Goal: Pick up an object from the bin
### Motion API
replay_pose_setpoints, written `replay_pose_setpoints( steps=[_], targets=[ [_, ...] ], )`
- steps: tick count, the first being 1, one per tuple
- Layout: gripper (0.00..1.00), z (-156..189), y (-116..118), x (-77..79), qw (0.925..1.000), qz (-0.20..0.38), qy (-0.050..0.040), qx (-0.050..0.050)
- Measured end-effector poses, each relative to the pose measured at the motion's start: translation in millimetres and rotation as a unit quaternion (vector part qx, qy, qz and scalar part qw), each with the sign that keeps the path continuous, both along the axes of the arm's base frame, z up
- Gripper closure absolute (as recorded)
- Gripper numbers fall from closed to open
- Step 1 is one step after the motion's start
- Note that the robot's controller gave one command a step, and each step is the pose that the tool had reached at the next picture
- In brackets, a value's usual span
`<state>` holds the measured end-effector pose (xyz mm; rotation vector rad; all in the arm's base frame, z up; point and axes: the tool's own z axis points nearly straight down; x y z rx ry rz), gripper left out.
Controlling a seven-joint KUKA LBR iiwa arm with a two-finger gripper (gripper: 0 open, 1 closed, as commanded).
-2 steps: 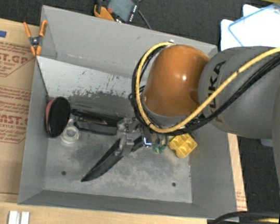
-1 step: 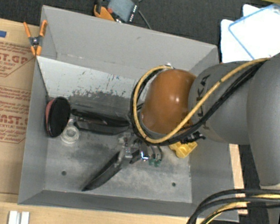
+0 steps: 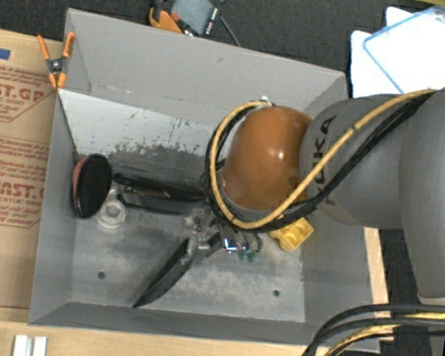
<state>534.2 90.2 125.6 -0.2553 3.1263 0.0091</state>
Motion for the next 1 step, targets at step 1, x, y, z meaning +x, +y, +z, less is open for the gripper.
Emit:
replay_pose_setpoints(
  steps=[1],
  targets=[
    [1.0, -10.9, -2.8, 40.8, 0.9997, 0.025, -0.0007, 0.001]
  ],
)
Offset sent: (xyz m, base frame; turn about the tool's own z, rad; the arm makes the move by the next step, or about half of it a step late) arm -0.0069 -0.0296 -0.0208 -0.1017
